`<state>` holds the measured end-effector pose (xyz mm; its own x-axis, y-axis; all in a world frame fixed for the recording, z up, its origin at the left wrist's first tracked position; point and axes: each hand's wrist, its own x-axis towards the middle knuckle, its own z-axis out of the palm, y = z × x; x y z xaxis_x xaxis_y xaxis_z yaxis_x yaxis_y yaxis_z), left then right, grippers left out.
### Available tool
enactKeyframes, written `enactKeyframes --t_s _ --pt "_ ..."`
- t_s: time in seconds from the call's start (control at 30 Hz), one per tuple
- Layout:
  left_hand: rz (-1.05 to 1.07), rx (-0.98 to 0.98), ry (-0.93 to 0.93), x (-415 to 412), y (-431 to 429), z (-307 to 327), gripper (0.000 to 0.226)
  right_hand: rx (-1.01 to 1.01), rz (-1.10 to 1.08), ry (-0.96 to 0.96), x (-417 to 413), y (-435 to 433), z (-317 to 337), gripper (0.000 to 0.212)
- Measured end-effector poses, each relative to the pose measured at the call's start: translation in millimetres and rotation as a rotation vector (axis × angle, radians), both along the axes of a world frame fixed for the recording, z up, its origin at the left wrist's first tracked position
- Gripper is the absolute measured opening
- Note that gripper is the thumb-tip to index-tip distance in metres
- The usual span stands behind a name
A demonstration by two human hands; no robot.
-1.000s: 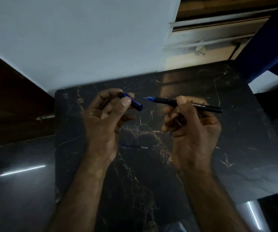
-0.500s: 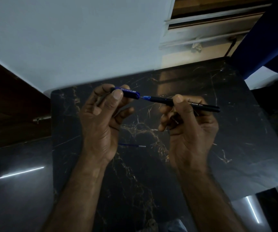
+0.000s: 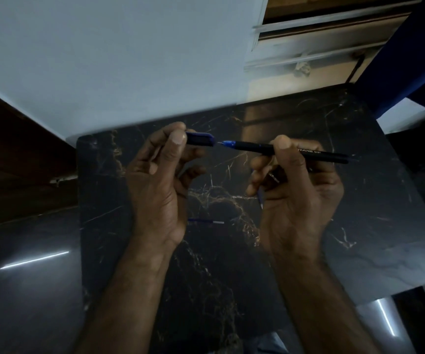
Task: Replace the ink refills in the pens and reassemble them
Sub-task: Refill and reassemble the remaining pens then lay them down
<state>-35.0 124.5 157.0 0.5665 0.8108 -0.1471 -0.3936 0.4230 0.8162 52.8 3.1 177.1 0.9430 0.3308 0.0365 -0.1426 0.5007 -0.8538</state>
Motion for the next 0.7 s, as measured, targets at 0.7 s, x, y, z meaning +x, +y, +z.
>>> enactKeyframes --t_s 0.7 --pt "-0.244 -0.107 0.105 14 1 -22 0.012 -0.104 -0.038 0.185 8 9 -24 0.019"
